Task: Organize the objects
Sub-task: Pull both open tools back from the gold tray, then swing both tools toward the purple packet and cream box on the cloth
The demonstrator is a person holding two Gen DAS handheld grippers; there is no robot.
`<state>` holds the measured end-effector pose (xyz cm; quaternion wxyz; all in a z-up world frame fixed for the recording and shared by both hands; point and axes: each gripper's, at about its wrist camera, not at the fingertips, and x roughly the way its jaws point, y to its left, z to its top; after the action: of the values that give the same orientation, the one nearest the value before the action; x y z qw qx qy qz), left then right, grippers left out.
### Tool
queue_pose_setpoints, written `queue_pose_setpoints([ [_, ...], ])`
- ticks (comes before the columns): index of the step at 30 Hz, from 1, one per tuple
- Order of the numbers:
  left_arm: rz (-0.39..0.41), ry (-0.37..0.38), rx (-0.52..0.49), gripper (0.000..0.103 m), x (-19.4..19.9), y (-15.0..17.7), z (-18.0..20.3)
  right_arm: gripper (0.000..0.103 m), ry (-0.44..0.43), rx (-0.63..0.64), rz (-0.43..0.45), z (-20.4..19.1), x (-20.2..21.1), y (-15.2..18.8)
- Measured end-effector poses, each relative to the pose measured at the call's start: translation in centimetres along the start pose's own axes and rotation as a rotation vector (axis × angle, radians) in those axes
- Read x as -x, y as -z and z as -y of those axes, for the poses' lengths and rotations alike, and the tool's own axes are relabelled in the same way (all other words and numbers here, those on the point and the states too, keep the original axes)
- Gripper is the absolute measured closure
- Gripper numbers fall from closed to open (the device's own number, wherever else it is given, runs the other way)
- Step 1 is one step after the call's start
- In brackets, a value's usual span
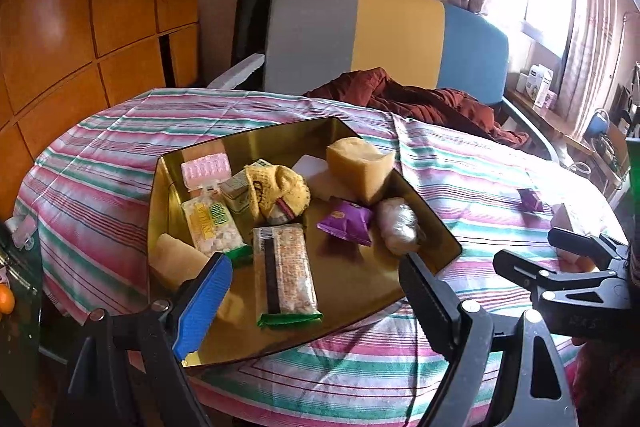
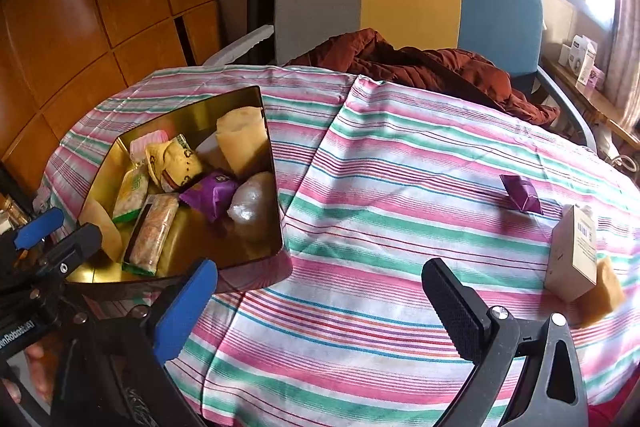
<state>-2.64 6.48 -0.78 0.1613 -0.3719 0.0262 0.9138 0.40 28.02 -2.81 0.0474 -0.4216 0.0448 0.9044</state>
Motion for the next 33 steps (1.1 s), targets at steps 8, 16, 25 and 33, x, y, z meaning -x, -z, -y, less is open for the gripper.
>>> queue_pose_setpoints([
  [8, -0.008, 0.03, -0.006, 0.017, -0.1, -0.1, 0.7, 0.0, 0.089, -0.044, -0.008, 4.1, 0.6, 0.7],
  [16, -0.014, 0.034, -0.018, 0.017, -0.4, 0.0, 1.3, 0.0, 0.17, -0.107, -0.008, 8.9, 1.6, 1.1],
  [25, -0.027, 0.064, -0.046, 0.017, -1.0, -0.1, 2.5, 0.0, 0.216, -0.173, 0.0, 12.8, 2.9, 1.5],
  [33, -0.035, 0.047, -0.102, 0.017, -1.4, -0.6, 4.6, 0.0, 0.236, -0.242, -0.001, 16.4, 3.8, 1.7],
])
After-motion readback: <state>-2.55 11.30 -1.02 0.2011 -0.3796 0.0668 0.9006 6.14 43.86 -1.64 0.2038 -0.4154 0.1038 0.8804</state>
